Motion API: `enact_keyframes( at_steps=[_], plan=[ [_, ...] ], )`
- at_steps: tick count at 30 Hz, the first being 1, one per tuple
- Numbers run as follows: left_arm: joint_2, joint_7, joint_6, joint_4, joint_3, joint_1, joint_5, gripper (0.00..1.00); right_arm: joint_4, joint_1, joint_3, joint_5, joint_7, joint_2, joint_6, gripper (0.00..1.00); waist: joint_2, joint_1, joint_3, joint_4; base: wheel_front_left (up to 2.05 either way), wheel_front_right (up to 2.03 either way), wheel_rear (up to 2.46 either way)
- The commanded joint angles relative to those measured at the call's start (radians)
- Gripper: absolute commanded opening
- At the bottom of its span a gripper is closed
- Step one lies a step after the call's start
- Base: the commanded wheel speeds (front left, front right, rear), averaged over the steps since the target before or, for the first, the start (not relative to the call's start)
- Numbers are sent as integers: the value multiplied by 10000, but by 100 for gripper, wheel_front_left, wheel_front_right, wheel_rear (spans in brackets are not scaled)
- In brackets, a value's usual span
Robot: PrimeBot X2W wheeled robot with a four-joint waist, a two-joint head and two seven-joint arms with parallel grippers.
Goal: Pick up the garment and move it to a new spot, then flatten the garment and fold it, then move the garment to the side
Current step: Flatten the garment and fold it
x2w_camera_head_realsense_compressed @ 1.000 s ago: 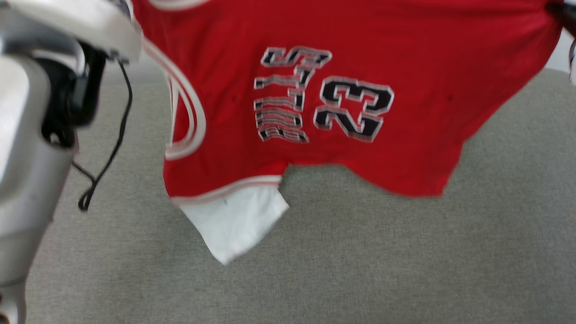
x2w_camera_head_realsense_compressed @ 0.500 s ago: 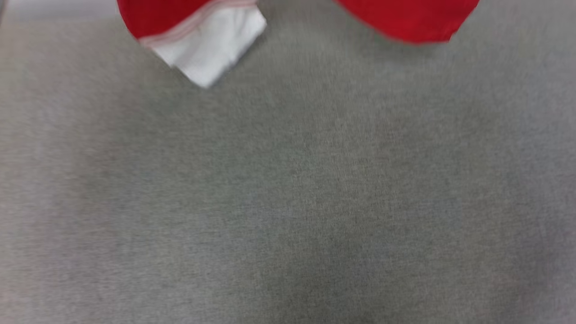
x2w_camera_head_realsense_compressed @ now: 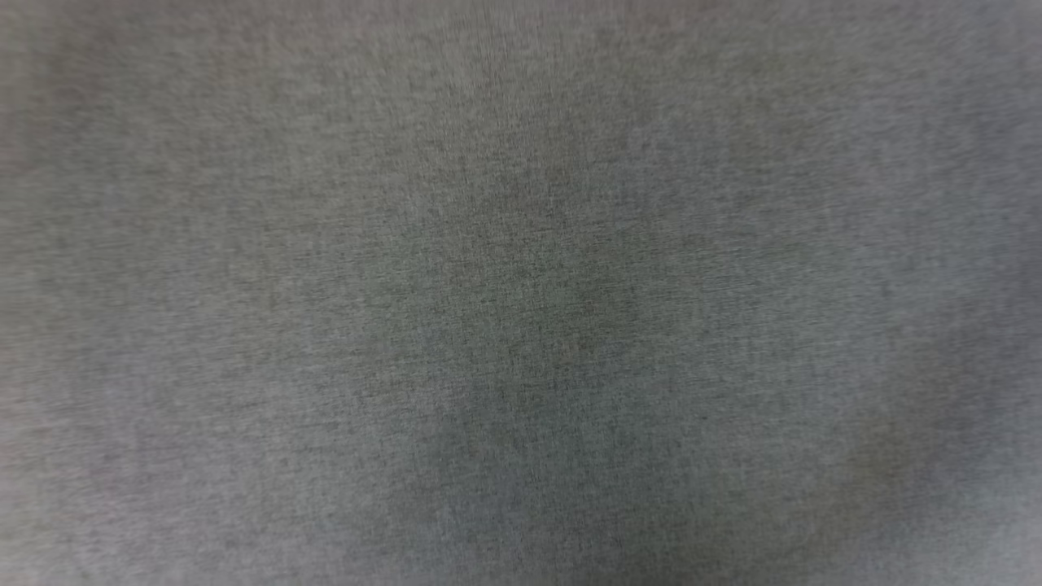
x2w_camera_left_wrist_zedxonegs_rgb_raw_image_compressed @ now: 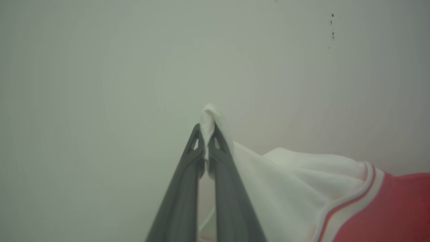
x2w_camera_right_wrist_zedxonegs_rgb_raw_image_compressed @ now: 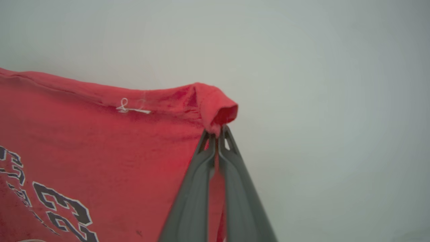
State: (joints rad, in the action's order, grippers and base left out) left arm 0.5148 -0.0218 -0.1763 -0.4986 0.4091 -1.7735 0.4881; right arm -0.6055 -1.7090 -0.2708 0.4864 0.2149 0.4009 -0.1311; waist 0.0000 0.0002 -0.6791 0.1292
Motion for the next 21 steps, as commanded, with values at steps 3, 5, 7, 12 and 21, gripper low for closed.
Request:
enact_keyframes(
  at_steps=[3,5,7,12,21],
  plan=[
    [15,-125,-71,-96,-120,-159,73,0,-327,-464,-402,264,-607,80,7,0,0,-2,-690,50,0,0,0],
    [33,-209,-23,-226,-147,-63,142,0,-522,-628,-723,453,-902,134,7,0,0,-2,-803,61,0,0,0],
    [10,-280,42,-365,-153,77,215,0,-732,-706,-1119,718,-1084,111,7,0,0,-2,-875,53,0,0,0],
    [-99,-465,215,-825,-162,452,451,0,-1257,-601,-1950,1210,-1413,78,7,0,0,-2,-862,-43,0,0,0],
    [-491,-1267,736,-1678,-385,2238,1330,0,-1500,1052,-3285,2091,-1759,378,7,0,0,-2,136,-506,0,0,0]
  ],
)
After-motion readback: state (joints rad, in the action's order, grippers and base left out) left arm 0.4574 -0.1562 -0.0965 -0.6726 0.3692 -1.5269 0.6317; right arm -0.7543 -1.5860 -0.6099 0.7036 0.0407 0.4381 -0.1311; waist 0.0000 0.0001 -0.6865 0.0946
